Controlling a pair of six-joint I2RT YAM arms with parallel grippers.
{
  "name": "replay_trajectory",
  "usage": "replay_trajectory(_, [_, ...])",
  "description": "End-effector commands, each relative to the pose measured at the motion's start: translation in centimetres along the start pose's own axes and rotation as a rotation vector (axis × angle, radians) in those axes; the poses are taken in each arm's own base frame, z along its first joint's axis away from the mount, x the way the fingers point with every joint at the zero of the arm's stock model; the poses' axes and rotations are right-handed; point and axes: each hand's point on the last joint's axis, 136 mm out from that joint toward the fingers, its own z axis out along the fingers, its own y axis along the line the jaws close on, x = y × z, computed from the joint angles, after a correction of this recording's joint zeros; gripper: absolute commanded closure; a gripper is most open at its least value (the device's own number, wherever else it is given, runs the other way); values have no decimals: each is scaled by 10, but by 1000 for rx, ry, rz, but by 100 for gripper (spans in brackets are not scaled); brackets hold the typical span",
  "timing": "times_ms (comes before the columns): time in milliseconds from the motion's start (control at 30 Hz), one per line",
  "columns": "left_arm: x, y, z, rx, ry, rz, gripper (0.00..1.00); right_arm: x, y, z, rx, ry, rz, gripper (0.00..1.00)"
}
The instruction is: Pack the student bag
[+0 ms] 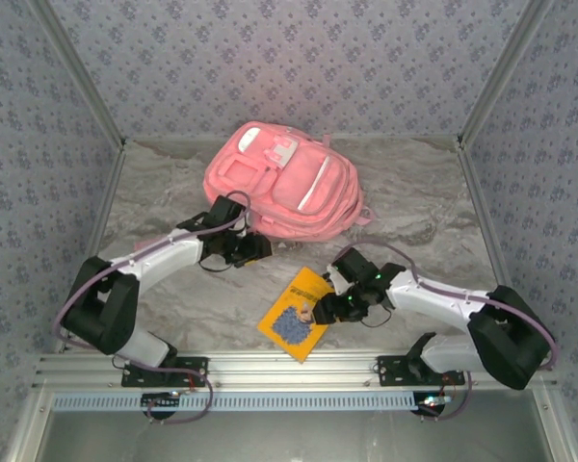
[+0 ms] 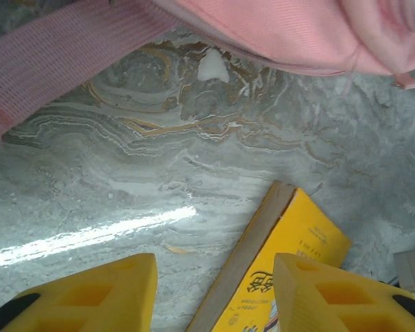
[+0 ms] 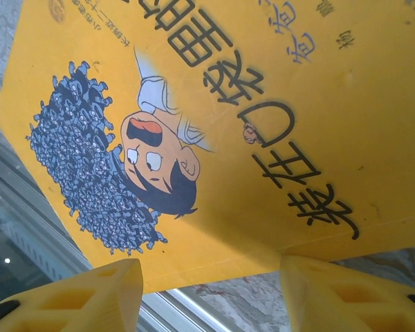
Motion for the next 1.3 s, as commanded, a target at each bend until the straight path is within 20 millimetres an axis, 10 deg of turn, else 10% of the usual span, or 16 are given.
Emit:
replay_trajectory(0, [-1,-2,1,17,-29,9,53,0,0,14,-16,45,33,43])
replay_trajectory(500, [21,65,-21,-140,-39,-163,52,-112,8,22,149,-106,-12,43])
replay_trajectory(700, [34,79,-20,-119,-14,-217,46,-112,24,14,50,-91,-12,43])
replay_trajectory(1267, [46,29,23,101,169,-224,47,-97,28,37,-80,-16,40,41])
